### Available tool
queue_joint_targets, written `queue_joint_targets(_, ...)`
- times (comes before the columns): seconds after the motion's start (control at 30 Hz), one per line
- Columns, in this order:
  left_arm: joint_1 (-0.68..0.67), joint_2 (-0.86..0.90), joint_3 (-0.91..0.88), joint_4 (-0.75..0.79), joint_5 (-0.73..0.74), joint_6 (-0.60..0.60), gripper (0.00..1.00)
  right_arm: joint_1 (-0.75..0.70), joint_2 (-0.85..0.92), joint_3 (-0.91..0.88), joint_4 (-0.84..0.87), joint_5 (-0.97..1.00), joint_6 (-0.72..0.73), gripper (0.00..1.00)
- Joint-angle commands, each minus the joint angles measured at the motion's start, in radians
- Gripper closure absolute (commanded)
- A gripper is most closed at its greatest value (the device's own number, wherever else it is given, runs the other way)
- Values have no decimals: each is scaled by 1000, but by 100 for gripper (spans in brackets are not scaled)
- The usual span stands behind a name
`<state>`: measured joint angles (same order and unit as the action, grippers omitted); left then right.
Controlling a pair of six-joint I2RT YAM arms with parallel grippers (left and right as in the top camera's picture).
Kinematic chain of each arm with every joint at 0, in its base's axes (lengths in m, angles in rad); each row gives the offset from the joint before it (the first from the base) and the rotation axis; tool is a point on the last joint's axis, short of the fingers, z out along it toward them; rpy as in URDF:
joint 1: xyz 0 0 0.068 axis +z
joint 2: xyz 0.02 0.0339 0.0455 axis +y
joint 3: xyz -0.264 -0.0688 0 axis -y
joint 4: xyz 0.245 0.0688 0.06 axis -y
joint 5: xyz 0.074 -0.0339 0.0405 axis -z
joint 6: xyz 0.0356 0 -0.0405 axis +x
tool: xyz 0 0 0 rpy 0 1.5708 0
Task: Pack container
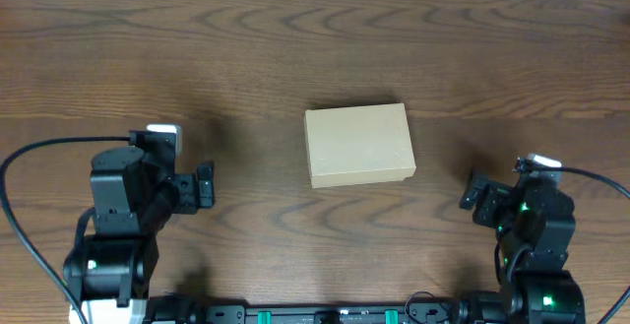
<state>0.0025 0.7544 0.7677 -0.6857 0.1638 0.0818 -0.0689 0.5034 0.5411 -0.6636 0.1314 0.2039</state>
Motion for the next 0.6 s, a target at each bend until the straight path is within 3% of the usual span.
queue_joint_targets(0.0, -4, -57, -40, -3, -89, -71, 5, 11, -80, -43, 11, 16, 34, 1)
queue_joint_targets(0.17, -4, -173, -113, 58, -101, -74, 5, 11, -200, -98, 8, -6, 32, 1)
queue_joint_targets(0.37, -4, -291, -165, 63, -153, -65, 5, 11, -262, -155, 63, -139, -73, 7)
queue_joint_targets(0.57, -4, -306, -171, 59, -169, -60, 5, 11, -262, -200, 129, -259, -132, 1)
